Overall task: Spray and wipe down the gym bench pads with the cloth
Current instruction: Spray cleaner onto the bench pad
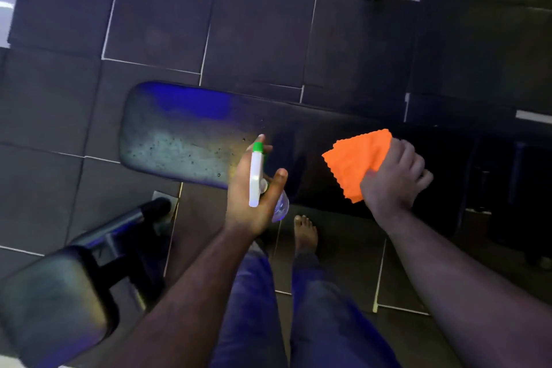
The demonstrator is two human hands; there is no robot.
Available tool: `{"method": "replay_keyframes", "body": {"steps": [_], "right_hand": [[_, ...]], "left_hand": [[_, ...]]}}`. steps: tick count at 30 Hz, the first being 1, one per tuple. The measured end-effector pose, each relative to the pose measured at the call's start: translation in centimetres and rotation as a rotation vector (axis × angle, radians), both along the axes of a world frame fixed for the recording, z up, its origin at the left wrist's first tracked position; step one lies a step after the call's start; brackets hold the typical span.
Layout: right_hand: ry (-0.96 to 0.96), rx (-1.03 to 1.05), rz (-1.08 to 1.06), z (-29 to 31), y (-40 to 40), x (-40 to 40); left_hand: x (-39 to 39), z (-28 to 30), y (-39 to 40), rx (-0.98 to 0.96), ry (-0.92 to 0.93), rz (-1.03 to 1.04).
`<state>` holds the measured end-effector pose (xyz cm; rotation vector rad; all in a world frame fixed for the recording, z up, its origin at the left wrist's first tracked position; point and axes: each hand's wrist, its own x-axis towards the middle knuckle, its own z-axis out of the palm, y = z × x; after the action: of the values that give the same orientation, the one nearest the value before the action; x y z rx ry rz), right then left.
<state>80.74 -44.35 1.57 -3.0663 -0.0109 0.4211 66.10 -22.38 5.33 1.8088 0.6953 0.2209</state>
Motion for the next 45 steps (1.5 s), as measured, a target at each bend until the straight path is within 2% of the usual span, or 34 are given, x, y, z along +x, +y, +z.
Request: {"method": "replay_keyframes", "body": {"steps": [2,6,9,13,16,22,27,33,37,41,45], "right_hand": [[-0.023,0.067,0.139,-0.3,3.6,-2.0],[0.137,0.164,0.48,-1.5,13.2,-6.9],[0.232,0.194,0.658,-2.7,20.7,-9.9],[0.243,0.151,0.804,-4.8,28.7,-12.0],[0.227,0.068,0.778,-5.7,31.9,-13.2],[0.16,0.015,0.685,-6.5,33.9,-15.1],[0.152,-0.04,0.692,-6.8,33.7,-15.4],[0.161,-0.027,0.722,-6.6,33.1,-14.6],[0.15,-0.003,0.746,-6.4,32.0,-13.8],[0.153,-0.027,0.782,-6.3,30.9,-12.8],[0.131,0.013,0.837,-6.1,29.1,-11.8]], "left_hand": [[-1.6,-0.3,1.7,-0.006,0.053,0.081],[-4.8,-0.7,6.6,-0.046,0.117,0.252],[-7.7,-0.8,11.3,-0.057,0.126,0.322],[-11.2,-2.3,17.2,-0.056,0.153,0.395],[-12.9,-3.9,21.3,-0.079,0.221,0.427],[-13.3,-6.8,26.0,-0.165,0.47,0.355],[-13.0,-7.4,26.9,-0.088,0.654,0.326],[-10.6,-7.0,28.5,-0.041,0.602,0.351],[-5.9,-6.5,30.5,-0.009,0.584,0.206],[-2.0,-6.8,31.7,0.105,0.691,0.122],[-2.9,-6.4,29.6,0.062,0.719,0.064]]}}
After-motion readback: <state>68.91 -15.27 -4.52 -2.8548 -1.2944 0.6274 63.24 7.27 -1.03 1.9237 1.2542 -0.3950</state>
